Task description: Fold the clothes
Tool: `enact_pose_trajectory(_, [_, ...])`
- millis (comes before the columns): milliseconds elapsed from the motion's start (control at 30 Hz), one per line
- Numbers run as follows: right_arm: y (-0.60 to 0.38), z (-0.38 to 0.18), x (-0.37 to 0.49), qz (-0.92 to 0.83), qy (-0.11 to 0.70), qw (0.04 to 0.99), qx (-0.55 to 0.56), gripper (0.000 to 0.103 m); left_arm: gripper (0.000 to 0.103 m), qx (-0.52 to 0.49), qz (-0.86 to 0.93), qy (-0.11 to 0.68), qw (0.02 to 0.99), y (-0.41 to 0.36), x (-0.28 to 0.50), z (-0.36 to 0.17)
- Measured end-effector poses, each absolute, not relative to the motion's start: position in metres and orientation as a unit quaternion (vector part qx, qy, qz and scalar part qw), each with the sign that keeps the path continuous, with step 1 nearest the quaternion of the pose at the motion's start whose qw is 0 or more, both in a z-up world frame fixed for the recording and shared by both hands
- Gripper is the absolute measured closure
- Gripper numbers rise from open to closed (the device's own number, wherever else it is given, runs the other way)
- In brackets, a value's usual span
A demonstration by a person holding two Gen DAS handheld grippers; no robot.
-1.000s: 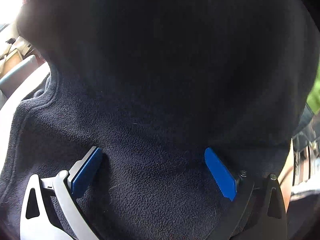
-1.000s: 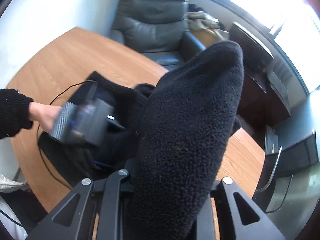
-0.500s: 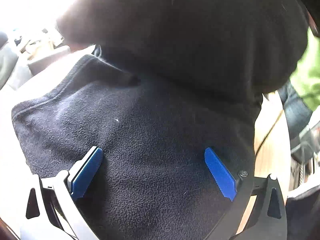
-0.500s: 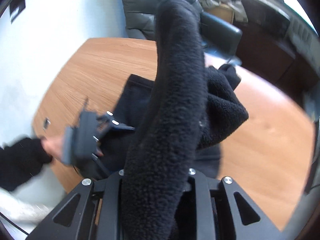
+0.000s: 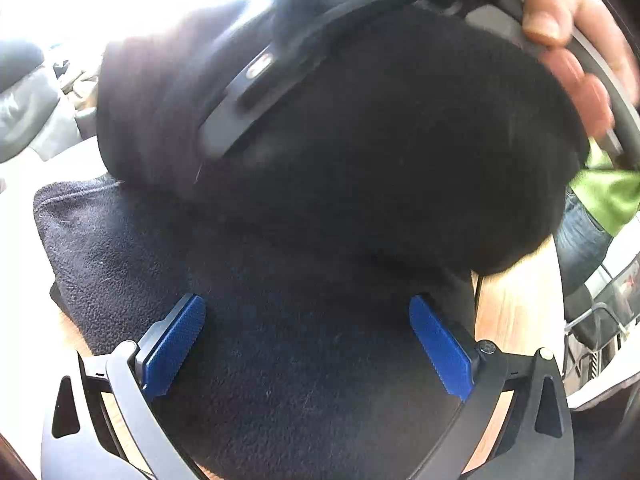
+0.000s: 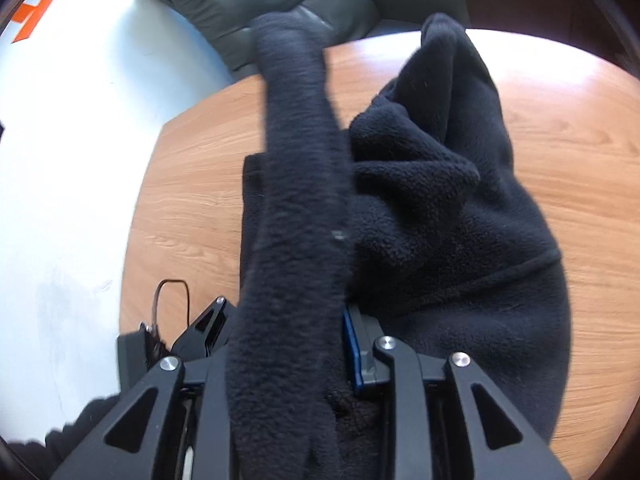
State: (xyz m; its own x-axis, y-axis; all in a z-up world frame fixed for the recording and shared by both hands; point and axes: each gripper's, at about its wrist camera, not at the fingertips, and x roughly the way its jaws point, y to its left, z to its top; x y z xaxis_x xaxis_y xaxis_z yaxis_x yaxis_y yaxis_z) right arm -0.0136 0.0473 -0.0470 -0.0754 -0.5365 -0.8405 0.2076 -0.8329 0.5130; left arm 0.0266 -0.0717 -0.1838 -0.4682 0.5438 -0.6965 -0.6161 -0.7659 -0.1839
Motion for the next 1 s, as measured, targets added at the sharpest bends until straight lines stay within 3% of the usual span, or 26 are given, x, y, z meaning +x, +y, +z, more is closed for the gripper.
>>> enact_pose_trajectory(133, [0.022, -0.051, -0.014, -0.724, -0.135, 0.237, 0.634, 0.065, 0.001, -0.385, 0.858, 0.041, 0.337, -0.074, 0.028, -0.182])
enact_pose_trajectory(200, [0.014, -0.05, -0.016, -0.725, -0.145, 0.238, 0.63, 0.052, 0.001, -0.387, 0.856, 0.046, 0.338, -0.077, 0.032, -0.179])
enact_pose_trajectory(267, [0.005, -0.044, -0.014, -0.719, -0.144, 0.251, 0.632, 0.032, 0.001, -0.389, 0.855, 0.05, 0.34, -0.079, 0.035, -0.177])
enact_pose_trajectory(433, [0.022, 0.046, 0.021, -0.75, -0.094, 0.34, 0.56, 0.026, 0.001, -0.394, 0.855, 0.044, 0.334, -0.087, 0.048, -0.162])
enact_pose_trajectory(467, [0.034, 0.071, 0.036, -0.774, -0.065, 0.353, 0.522, 0.013, 0.001, -0.392, 0.857, 0.041, 0.333, -0.088, 0.051, -0.159])
enact_pose_trajectory(533, [0.057, 0.12, 0.064, -0.815, -0.009, 0.375, 0.442, 0.0, 0.001, -0.391, 0.859, 0.032, 0.328, -0.091, 0.054, -0.156])
enact_pose_trajectory(833, [0.055, 0.003, 0.174, -0.795, 0.332, 0.387, 0.328, 0.0, 0.001, -0.387, 0.866, 0.013, 0.316, -0.082, 0.049, -0.152])
enact_pose_trajectory(933, [0.031, -0.036, 0.165, -0.804, 0.387, 0.364, 0.266, 0.008, 0.001, -0.387, 0.865, 0.014, 0.32, -0.077, 0.047, -0.151])
enact_pose_trajectory(1000, [0.014, -0.049, 0.152, -0.819, 0.373, 0.36, 0.244, 0.019, 0.001, -0.387, 0.864, 0.016, 0.322, -0.075, 0.046, -0.151])
